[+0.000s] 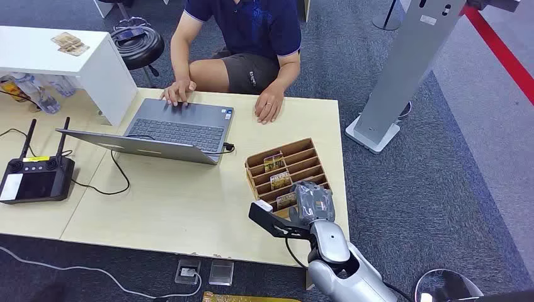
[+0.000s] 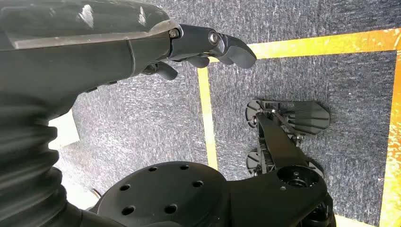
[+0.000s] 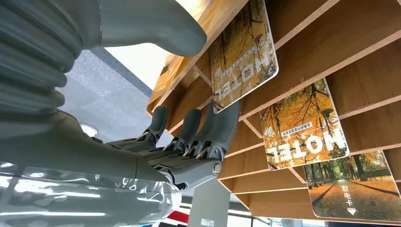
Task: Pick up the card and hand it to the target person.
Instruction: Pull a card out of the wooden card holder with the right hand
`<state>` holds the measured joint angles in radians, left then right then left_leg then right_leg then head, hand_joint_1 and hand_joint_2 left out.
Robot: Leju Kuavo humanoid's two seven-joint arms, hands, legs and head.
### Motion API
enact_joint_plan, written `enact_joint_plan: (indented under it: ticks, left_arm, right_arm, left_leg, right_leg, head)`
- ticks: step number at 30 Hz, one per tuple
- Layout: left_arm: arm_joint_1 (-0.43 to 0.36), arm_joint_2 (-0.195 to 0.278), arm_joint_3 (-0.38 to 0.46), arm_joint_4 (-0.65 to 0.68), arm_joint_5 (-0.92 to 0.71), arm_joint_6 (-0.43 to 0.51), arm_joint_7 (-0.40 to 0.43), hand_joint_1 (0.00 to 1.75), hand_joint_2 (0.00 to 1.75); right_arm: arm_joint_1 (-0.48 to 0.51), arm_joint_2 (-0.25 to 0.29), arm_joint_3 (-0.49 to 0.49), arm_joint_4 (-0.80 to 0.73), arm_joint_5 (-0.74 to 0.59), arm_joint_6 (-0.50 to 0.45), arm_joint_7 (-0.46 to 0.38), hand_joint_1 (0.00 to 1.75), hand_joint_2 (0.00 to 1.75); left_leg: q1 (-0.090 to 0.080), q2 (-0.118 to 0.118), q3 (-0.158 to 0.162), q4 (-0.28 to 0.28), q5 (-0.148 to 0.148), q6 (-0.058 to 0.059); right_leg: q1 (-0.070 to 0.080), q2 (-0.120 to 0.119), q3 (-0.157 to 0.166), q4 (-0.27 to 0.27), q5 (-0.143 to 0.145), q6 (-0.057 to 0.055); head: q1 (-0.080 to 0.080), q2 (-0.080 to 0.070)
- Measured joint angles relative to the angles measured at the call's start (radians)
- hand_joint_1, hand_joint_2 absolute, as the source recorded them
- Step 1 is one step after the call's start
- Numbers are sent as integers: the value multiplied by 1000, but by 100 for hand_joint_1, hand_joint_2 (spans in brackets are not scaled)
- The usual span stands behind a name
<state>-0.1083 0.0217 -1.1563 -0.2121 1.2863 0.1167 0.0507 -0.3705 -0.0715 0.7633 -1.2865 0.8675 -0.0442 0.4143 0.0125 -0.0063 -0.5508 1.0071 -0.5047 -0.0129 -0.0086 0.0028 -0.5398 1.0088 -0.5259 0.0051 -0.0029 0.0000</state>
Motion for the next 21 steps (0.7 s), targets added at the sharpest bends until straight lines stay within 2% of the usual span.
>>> enact_joint_plan:
  ticks: [21]
  left_arm:
    - [0,0,0,0,3,3,0,0,175]
  right_arm:
    - [-1,14,4,-15,-2,14,-27,79,175]
  left_leg:
    - [0,0,0,0,0,0]
  right_leg:
    - [0,0,0,0,0,0]
  head:
    - [0,0]
